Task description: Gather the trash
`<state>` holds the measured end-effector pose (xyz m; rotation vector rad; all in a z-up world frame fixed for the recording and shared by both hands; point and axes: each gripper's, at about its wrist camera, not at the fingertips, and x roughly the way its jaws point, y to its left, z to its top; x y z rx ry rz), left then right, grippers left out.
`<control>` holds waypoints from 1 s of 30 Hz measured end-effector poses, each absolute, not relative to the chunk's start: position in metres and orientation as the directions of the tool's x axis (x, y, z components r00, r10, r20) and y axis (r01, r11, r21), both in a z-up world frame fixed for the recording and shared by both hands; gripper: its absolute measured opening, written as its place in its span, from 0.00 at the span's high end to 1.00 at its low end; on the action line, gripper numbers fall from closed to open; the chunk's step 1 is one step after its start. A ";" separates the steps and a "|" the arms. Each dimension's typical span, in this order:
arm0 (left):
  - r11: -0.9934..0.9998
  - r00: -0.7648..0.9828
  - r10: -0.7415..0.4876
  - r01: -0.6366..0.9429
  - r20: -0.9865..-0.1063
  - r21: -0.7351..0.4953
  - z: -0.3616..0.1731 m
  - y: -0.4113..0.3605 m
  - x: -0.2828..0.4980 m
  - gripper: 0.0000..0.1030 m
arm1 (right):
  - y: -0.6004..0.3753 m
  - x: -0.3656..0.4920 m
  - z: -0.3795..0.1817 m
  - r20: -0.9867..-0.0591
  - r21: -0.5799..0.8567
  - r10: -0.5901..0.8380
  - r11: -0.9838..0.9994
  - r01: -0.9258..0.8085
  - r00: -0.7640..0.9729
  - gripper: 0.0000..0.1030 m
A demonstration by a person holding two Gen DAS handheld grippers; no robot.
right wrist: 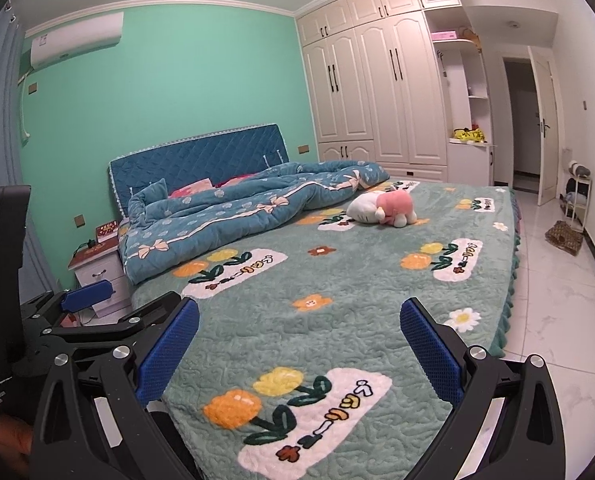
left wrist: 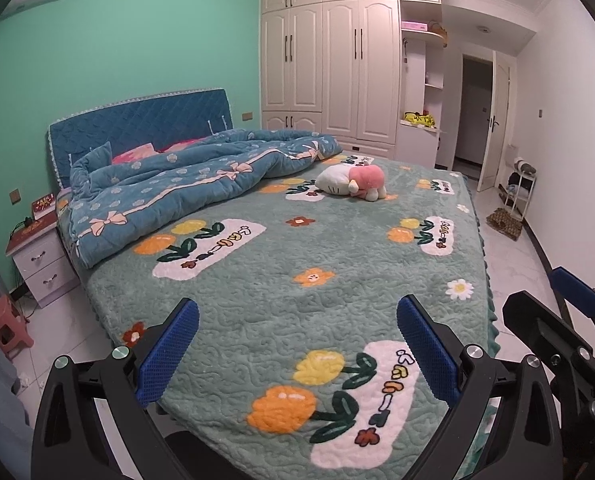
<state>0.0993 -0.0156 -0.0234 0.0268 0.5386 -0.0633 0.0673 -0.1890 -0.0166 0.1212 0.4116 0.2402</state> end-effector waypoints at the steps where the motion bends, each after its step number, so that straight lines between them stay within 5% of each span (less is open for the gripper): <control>1: 0.997 0.856 -0.055 0.072 -0.515 0.013 -0.024 -0.016 0.099 0.05 | -0.189 0.068 -0.018 -0.387 0.167 0.262 0.963 -0.212 0.884 0.04; 30: 0.998 0.846 -0.019 0.051 -0.533 0.044 -0.026 -0.009 0.101 0.05 | -0.183 0.075 -0.026 -0.418 0.182 0.293 0.954 -0.237 0.860 0.04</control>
